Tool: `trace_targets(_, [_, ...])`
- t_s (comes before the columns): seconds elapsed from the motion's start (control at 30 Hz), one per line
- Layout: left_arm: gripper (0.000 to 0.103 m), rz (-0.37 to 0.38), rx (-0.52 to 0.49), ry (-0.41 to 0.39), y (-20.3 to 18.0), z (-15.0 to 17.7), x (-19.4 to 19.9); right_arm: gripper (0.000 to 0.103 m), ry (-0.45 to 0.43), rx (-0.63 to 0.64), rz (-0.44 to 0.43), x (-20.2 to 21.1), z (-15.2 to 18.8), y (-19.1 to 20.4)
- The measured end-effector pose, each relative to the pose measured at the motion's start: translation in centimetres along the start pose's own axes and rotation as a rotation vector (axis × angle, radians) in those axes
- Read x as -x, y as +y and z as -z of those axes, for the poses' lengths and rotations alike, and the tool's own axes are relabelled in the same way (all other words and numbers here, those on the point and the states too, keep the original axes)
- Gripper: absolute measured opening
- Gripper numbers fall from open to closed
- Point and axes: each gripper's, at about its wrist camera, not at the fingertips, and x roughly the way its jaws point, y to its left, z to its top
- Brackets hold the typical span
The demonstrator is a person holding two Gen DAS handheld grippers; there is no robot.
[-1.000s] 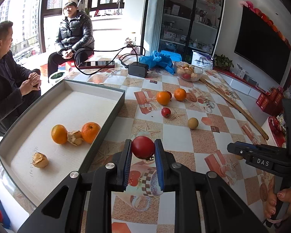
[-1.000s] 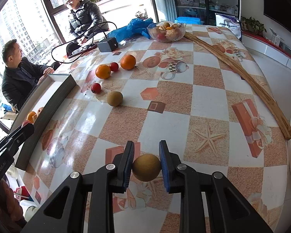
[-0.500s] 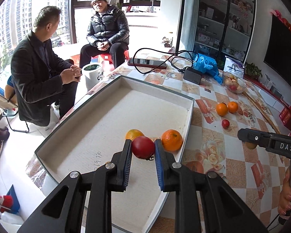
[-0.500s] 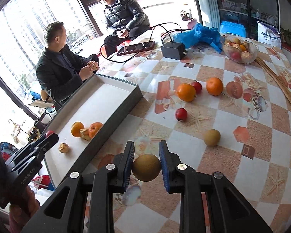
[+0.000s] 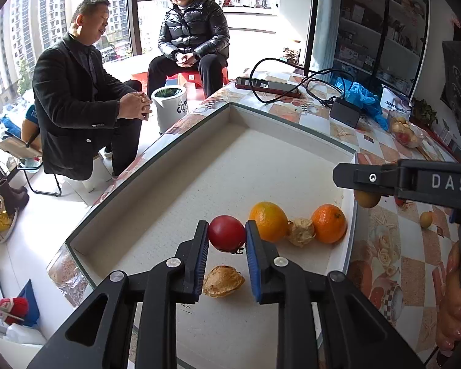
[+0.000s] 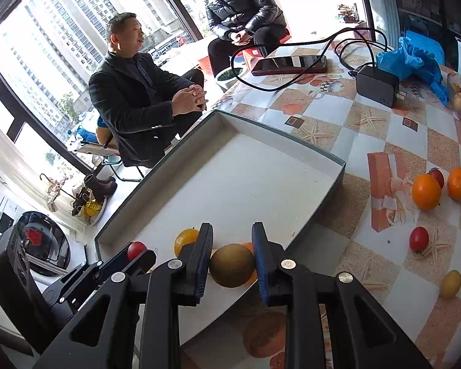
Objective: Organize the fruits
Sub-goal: 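Carry the tomato with the left tool while the right tool carries the kiwi over the tray, then open the left tool to drop the tomato while the right tool releases the kiwi in the tray, then grasp another red tomato with the left tool while the right tool grasps an orange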
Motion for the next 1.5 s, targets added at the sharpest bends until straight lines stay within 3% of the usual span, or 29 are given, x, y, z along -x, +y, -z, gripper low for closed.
trace_targets(0.1, [0.083, -0.031, -0.029, -0.027, -0.4, 0.1, 0.4, 0.028, 0.03, -0.009, 0.027, -1.2, -0.3, 0.1])
trace_targets(0.13, [0.084, -0.04, -0.038, -0.061, -0.5, 0.2, 0.9, 0.031, 0.031, -0.009, 0.034, -1.2, -0.3, 0.0])
trace_targets(0.17, [0.084, -0.046, -0.051, -0.089, -0.7, 0.3, 1.3, 0.055, 0.022, -0.008, 0.037, -0.9, -0.3, -0.1])
trace_targets(0.2, [0.084, -0.047, -0.066, -0.103, -0.9, 0.3, 1.6, 0.09, 0.001, -0.008, 0.038, -0.4, -0.2, -0.1])
trace_targets(0.23, [0.084, -0.041, -0.076, -0.107, -1.1, 0.3, 1.8, 0.101, -0.03, -0.007, 0.044, 0.4, -0.3, -0.2])
trace_targets(0.27, [0.084, -0.032, -0.081, -0.107, -1.4, 0.2, 1.8, 0.103, -0.056, -0.004, 0.051, 1.1, -0.3, -0.3])
trace_targets(0.53, [0.09, 0.044, -0.117, -0.111, -4.8, -0.1, 3.3, 0.103, -0.124, -0.067, 0.165, 7.0, 0.9, -5.0])
trace_targets(0.7, [0.091, 0.171, -0.19, -0.059, -8.9, -0.4, 3.9, 0.103, -0.144, -0.224, 0.295, 10.8, 3.3, -12.8])
trace_targets(0.93, [0.091, 0.256, -0.306, 0.017, -16.9, -2.2, 1.7, 0.103, -0.069, -0.379, 0.454, 13.1, 6.6, -21.9])
trace_targets(1.1, [0.09, 0.217, -0.322, 0.102, -21.5, -2.9, -3.7, 0.103, -0.043, -0.398, 0.464, 13.0, 7.4, -24.2])
trace_targets(1.27, [0.077, 0.216, -0.309, 0.172, -24.1, -3.1, -7.3, 0.103, -0.054, -0.383, 0.443, 12.3, 6.4, -24.5])
trace_targets(1.37, [0.072, 0.199, -0.302, 0.194, -24.7, -3.0, -8.7, 0.103, -0.066, -0.362, 0.423, 11.7, 5.4, -24.3])
trace_targets(1.47, [0.068, 0.189, -0.299, 0.164, -24.8, -3.3, -9.0, 0.103, -0.075, -0.326, 0.416, 10.8, 4.3, -23.9])
trace_targets(1.5, [0.063, 0.187, -0.293, 0.16, -24.8, -3.5, -9.2, 0.103, -0.08, -0.314, 0.413, 10.4, 3.8, -23.7])
